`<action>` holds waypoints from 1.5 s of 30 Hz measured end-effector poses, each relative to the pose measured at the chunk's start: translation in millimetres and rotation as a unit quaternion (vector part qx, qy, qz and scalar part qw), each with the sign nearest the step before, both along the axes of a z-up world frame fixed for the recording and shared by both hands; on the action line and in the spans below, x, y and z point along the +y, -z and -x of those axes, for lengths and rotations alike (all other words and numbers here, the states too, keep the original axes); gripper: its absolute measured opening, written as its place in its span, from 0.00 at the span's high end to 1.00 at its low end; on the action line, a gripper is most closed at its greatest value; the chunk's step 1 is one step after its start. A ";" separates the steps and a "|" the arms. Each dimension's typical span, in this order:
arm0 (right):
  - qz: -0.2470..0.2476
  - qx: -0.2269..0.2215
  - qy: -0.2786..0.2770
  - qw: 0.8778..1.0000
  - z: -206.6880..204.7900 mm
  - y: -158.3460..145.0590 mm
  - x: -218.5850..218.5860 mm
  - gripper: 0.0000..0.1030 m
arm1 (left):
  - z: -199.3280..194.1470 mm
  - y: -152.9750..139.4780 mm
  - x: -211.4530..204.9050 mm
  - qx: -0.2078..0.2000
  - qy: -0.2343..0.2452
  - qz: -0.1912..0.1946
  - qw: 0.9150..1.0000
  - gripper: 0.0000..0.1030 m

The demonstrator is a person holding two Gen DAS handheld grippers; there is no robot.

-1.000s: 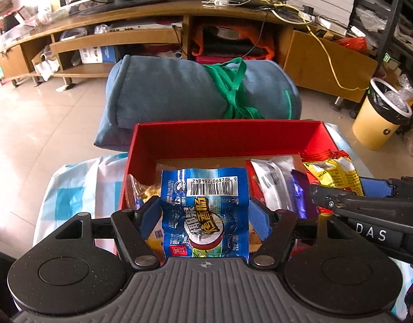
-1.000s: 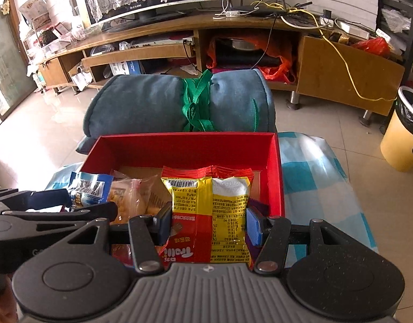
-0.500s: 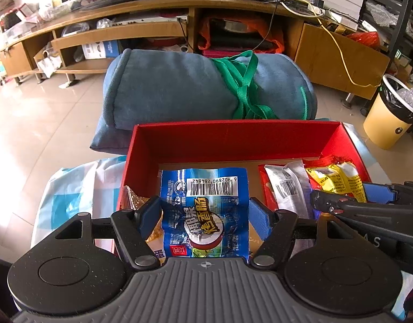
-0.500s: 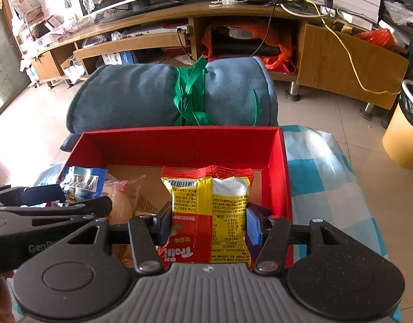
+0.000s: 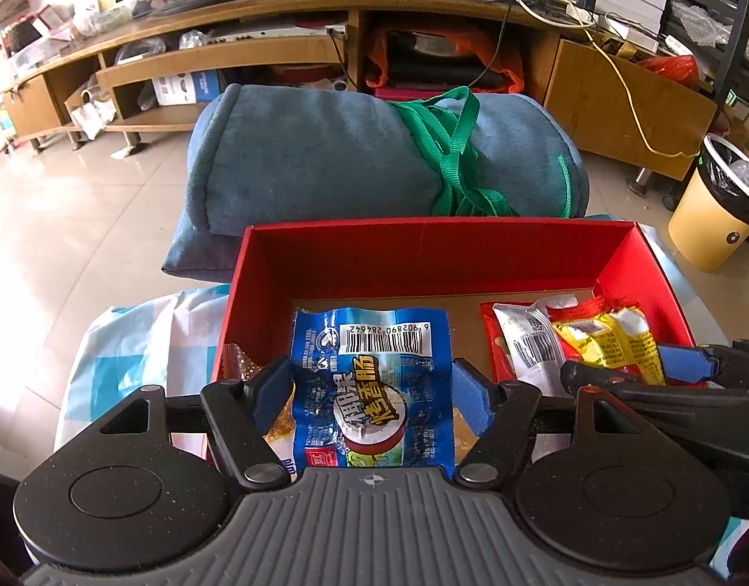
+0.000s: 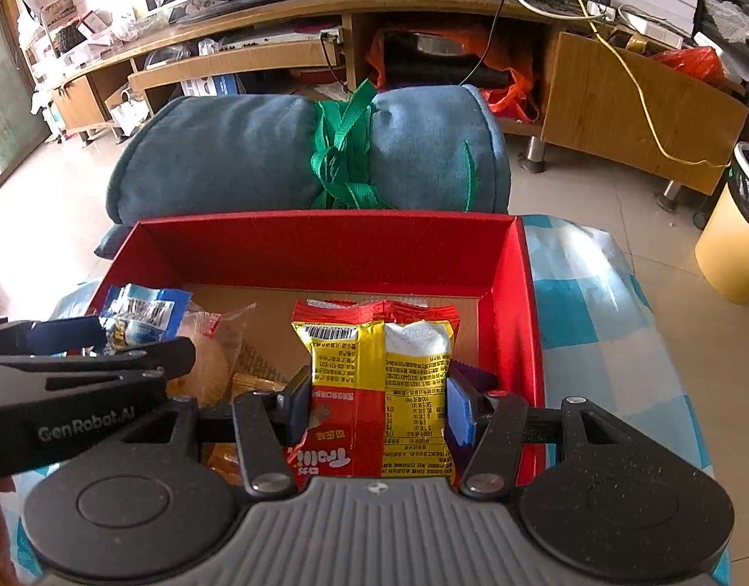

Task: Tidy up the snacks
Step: 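Carry the sausage packet and chips bag into the red box and release, then move the right tool to the clear silver packet while the left tool nears the Kaprons wafer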

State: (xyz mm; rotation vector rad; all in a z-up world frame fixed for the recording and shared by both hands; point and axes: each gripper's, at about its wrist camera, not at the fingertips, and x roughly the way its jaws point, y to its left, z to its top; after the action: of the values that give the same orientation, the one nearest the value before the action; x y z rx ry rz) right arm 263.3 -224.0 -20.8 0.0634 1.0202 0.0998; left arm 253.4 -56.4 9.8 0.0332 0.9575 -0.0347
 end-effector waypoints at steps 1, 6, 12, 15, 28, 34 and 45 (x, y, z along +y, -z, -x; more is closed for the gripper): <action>-0.001 0.000 0.002 1.000 -0.2 0.6 -0.4 0.52 | -0.5 0.4 0.0 0.000 0.000 0.001 1.000 0.26; -0.002 -0.001 0.006 1.000 -1.8 0.3 -1.5 0.52 | -1.9 -0.3 2.3 0.003 -0.006 0.006 1.000 0.21; -0.008 -0.012 0.007 1.000 -0.6 -3.8 -2.2 0.52 | -2.1 -4.2 5.2 -0.001 -0.014 0.013 1.000 0.18; -0.007 -0.013 0.007 1.000 -0.1 -5.3 -2.5 0.51 | -1.3 -5.8 5.4 -0.003 -0.014 0.016 1.000 0.18; -0.008 -0.026 0.026 0.999 15.3 -22.8 -16.3 0.51 | 10.5 -19.5 1.7 -0.020 0.004 0.030 0.999 0.17; 0.008 -0.010 0.056 0.998 40.4 -26.8 -40.4 0.51 | 29.1 -24.7 -9.4 -0.022 0.038 0.037 0.998 0.17; 0.018 0.018 0.084 0.996 109.8 -29.2 -75.6 0.47 | 76.4 -7.6 -65.0 0.013 0.153 0.038 0.987 0.17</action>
State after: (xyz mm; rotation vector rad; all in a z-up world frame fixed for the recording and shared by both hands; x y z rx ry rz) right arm 153.5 -299.6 8.4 0.1181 1.0481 -0.0732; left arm 177.0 -121.4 17.4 0.1088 0.9692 -0.3564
